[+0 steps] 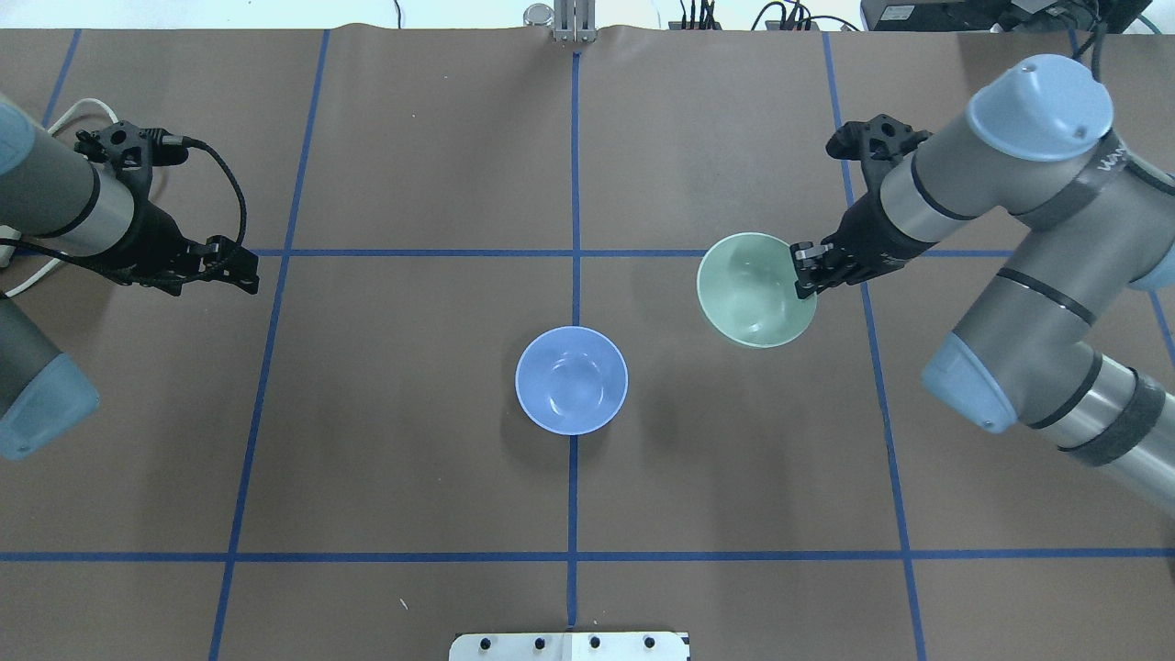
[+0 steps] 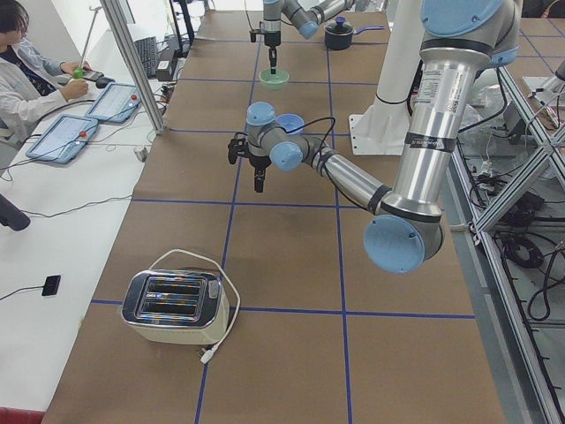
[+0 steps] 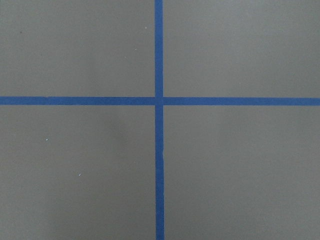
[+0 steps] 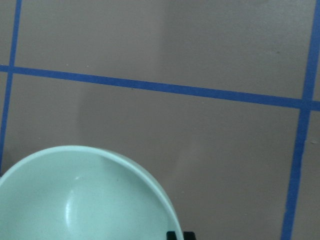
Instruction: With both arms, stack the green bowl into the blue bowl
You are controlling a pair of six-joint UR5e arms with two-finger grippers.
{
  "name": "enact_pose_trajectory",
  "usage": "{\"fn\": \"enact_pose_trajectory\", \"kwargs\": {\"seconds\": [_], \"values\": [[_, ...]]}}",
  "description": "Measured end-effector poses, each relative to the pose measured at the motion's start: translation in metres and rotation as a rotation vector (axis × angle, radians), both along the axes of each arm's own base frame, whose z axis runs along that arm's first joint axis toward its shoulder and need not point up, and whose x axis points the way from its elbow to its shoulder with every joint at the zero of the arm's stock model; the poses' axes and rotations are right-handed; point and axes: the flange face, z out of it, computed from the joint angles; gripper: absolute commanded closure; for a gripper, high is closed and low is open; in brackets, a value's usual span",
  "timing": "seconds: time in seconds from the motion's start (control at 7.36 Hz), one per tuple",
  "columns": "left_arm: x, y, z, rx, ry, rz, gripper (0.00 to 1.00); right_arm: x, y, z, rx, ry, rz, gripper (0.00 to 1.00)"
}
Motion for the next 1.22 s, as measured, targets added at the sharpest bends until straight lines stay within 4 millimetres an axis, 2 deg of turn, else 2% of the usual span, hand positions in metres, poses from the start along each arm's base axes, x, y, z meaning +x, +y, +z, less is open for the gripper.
{"fn": "enact_pose_trajectory", "kwargs": {"seconds": [0.27,0.68,0.81,0.95,1.22], "values": [[0.000,-0.001,0.001,-0.001,-0.002,-0.001,0.04,-0.035,0.016,-0.056,-0.007,0.023,-0.016,0.96],[0.001,0.000,0.003,-0.004,-0.003,0.000,0.04,-0.102,0.044,-0.114,0.000,-0.007,-0.059,0.95],[0.001,0.000,0.003,-0.004,-0.003,0.000,0.04,-0.122,0.048,-0.127,0.004,-0.004,-0.055,0.96],[0.001,0.000,0.004,-0.005,-0.004,0.000,0.04,-0.133,0.050,-0.133,0.008,-0.001,-0.052,0.96],[0.001,0.000,0.005,-0.008,-0.005,0.001,0.04,-0.151,0.051,-0.130,0.035,0.005,-0.037,0.96]]}}
